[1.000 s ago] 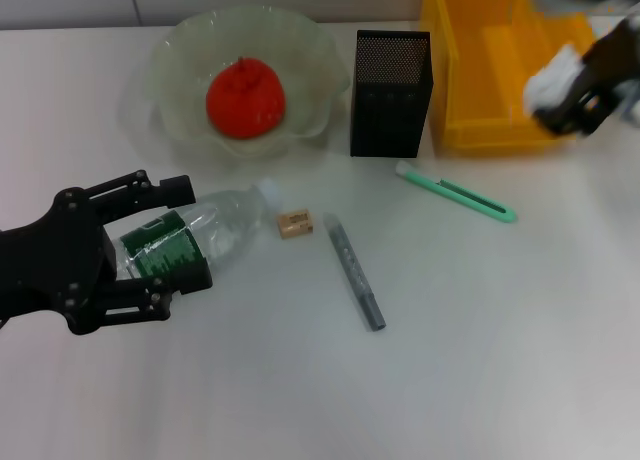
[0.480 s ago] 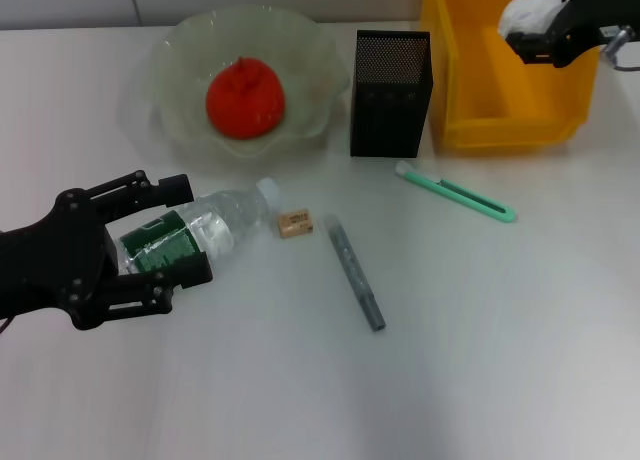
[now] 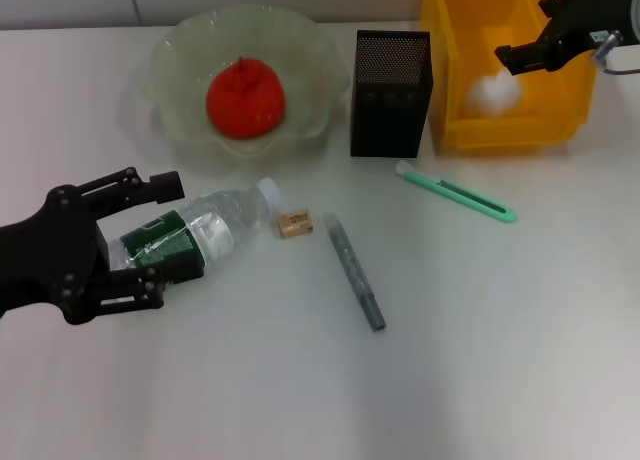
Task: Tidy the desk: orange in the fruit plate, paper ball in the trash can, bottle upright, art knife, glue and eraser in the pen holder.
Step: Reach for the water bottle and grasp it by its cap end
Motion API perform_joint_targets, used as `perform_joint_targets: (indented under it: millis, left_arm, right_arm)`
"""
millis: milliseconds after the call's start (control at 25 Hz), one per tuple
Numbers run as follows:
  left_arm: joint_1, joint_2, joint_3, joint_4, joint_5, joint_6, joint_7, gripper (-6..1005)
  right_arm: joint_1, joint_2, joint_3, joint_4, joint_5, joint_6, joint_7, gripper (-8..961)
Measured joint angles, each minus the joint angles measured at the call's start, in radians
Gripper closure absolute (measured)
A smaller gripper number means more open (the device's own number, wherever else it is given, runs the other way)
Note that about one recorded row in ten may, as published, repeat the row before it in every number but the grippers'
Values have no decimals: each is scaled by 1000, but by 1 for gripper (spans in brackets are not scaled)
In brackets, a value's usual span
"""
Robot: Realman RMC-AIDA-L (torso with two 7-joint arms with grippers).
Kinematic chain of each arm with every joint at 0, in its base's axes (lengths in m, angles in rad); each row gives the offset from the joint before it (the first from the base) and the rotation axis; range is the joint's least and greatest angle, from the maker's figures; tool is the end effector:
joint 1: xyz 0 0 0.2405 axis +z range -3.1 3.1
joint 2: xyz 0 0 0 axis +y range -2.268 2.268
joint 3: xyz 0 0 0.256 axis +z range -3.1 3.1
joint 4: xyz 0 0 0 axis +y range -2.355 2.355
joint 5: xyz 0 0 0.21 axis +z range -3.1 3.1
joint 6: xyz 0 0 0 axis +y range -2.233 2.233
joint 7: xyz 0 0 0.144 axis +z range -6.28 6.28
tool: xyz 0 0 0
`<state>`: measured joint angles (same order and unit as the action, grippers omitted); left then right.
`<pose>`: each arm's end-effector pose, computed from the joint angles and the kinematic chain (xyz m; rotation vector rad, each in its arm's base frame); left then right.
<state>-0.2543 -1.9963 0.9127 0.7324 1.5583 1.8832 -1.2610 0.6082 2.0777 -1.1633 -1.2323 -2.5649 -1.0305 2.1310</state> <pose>-0.2740 0.2494 0.0481 -2.7083 -0.4002 -1.1233 0.1959 0.4302 0.0499 -2.3129 0.4399 -0.1554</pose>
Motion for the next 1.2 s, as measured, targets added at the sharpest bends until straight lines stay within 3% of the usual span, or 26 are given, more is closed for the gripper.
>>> perform_joint_targets:
  millis: [160,320,440,640,800,880,1040,1160,1200]
  left_arm:
    - [-9,9,-7,29,1,-34,-39,178]
    - [-28,21,-13,141,30,-109,-170,179]
    - [-57,19,-14,261,114,-168,-301,180]
    - [-147,-14,-14,448,327,-220,-517,181]
    - [-259,-56,-1,568,582,-241,-679,182]
    - [-305,-69,28,597,679,-240,-719,183]
    - [-368,-70,182,624,793,-252,-813,184]
    - [-379,-74,314,655,843,-259,-833,185]
    - [-379,-74,314,655,843,-259,-833,185]
  right_arm:
    - [-16,-3,67,-16,79,-87,-61,171]
    - [-65,-10,234,-49,286,-340,-224,167]
    - [-124,-11,356,-57,412,-530,-364,169]
    - [-248,-5,442,-60,536,-706,-531,172]
    - [-334,-2,460,-64,602,-776,-597,174]
    - [-358,-1,482,-64,611,-795,-604,175]
    - [-379,-1,542,-60,612,-817,-607,178]
    - [-382,-2,566,-56,612,-826,-609,180]
    - [-383,-2,570,-56,612,-830,-609,180]
